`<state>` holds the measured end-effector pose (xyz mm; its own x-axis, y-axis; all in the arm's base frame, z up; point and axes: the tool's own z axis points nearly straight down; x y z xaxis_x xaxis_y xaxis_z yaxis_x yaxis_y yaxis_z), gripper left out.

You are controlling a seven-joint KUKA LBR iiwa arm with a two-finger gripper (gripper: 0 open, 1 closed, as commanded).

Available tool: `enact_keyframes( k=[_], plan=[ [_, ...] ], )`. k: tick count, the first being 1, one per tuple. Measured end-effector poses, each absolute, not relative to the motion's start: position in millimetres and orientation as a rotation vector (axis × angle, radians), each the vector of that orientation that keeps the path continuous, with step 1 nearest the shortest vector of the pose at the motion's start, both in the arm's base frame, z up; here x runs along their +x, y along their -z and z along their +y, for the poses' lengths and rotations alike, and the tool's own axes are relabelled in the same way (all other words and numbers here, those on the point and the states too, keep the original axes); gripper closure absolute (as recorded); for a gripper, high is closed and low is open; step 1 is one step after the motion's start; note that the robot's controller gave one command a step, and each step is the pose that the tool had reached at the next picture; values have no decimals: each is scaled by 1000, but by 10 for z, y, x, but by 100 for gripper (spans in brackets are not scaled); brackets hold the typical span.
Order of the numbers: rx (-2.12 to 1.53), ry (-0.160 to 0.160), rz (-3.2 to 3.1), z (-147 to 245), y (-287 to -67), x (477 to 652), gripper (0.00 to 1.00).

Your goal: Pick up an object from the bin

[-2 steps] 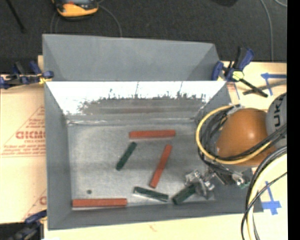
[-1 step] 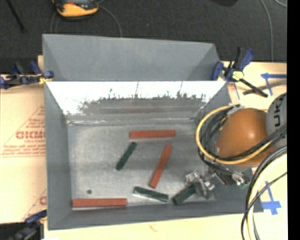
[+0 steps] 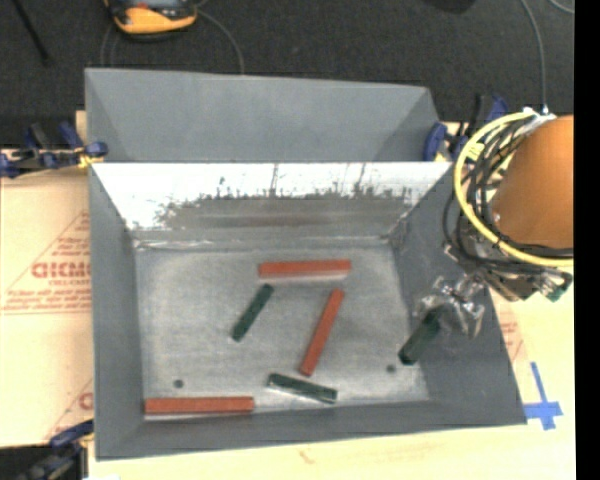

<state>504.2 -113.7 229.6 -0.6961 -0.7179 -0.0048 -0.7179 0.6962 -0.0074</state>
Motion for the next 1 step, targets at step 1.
enact_keyframes(
  k=[1],
  plan=[
    [-1223,3,2889,-1132,-2279,5035,100]
  ],
)
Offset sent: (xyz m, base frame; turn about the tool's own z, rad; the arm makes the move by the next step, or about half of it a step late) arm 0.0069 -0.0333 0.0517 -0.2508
